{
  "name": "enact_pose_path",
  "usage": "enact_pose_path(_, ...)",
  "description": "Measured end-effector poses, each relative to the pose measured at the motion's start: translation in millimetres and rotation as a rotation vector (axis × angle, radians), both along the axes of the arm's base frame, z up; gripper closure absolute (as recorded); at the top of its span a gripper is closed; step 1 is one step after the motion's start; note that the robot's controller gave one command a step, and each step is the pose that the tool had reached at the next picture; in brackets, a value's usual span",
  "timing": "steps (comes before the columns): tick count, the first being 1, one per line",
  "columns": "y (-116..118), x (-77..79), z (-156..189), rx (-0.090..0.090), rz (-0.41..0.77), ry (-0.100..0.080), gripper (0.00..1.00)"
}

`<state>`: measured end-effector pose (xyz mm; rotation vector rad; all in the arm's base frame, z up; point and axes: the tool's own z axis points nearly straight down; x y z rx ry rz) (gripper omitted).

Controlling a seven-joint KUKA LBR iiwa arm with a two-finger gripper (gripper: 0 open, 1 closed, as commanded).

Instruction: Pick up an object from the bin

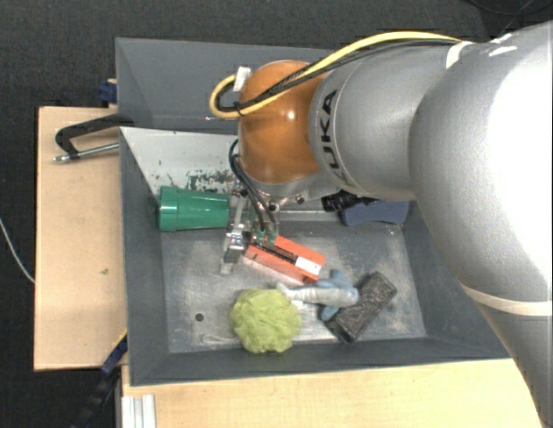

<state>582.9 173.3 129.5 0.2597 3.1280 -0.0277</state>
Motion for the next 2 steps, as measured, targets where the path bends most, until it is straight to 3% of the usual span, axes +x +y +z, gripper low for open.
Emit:
enact_pose_path(1, -54.7, -0.4, -33.1, 0.019, 0.064, 0.0, 0.0)
enact_pose_path(2, -125.8, 6.3, -52.6, 0.024, -0.004, -0.002, 1.0)
